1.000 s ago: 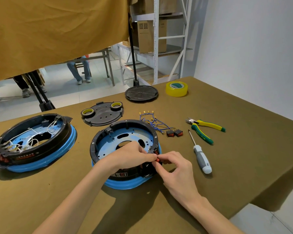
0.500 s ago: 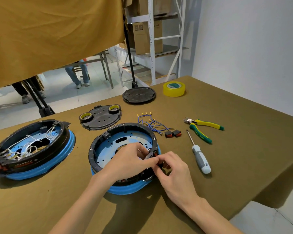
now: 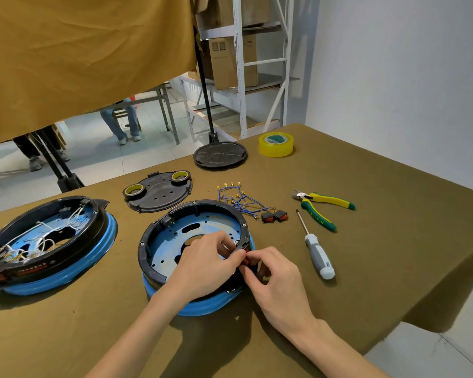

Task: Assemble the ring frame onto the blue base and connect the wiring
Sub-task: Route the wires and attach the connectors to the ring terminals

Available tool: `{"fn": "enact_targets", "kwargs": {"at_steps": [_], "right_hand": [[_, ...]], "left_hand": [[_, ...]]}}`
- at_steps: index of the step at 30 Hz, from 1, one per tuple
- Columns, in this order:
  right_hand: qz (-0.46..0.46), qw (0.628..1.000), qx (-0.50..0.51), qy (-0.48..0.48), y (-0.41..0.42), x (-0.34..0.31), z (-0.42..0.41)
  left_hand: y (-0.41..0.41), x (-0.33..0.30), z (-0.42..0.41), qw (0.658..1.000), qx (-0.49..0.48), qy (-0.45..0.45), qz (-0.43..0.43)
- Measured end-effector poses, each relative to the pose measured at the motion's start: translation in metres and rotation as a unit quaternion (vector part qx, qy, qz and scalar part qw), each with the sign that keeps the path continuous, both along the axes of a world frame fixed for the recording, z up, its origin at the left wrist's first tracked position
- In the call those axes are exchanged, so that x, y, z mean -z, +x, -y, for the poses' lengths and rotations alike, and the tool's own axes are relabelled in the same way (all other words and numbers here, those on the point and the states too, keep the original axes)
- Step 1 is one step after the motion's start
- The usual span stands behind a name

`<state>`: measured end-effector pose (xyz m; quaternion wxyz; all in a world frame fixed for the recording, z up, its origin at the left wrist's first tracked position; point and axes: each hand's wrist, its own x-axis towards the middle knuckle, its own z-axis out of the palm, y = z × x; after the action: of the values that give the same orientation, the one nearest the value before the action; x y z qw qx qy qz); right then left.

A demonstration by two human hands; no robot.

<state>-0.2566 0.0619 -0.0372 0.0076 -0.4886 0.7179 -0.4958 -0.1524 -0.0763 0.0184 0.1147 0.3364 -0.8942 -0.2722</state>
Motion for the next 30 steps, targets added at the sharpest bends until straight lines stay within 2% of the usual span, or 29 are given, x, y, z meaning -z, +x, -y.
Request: {"fn": "enact_targets", "kwargs": {"at_steps": [9, 17, 24, 26, 28, 29, 30], "right_hand": [[0.016, 1.000, -0.013, -0.008, -0.008, 0.003, -0.001], [0.119, 0.992, -0.031, -0.024, -0.009, 0.004, 0.002], [0.090, 0.994, -0.032, -0.044, -0.008, -0.002, 0.002], [0.048, 0.993, 0.019, -0.103, -0.017, -0.006, 0.000], [-0.031, 0.985, 0.141, -0.097, -0.040, -0.012, 0.000], [-0.073, 0.976, 0.205, -0.027, -0.054, -0.016, -0.002], [-0.113, 0.956, 0.256, 0.085, -0.065, -0.019, -0.003]], "left_hand": [[0.003, -0.001, -0.006, 0.999, 0.025, -0.031, -0.010], [-0.001, -0.003, -0.005, 0.998, 0.035, -0.031, 0.042], [0.000, -0.004, -0.005, 0.999, 0.029, -0.003, 0.017], [0.001, -0.005, -0.006, 0.999, 0.030, -0.002, 0.012], [0.002, -0.006, -0.008, 1.000, 0.029, -0.004, 0.011], [0.001, -0.006, -0.009, 1.000, 0.027, -0.004, 0.013], [0.001, -0.006, -0.009, 1.000, 0.026, -0.003, 0.014]]}}
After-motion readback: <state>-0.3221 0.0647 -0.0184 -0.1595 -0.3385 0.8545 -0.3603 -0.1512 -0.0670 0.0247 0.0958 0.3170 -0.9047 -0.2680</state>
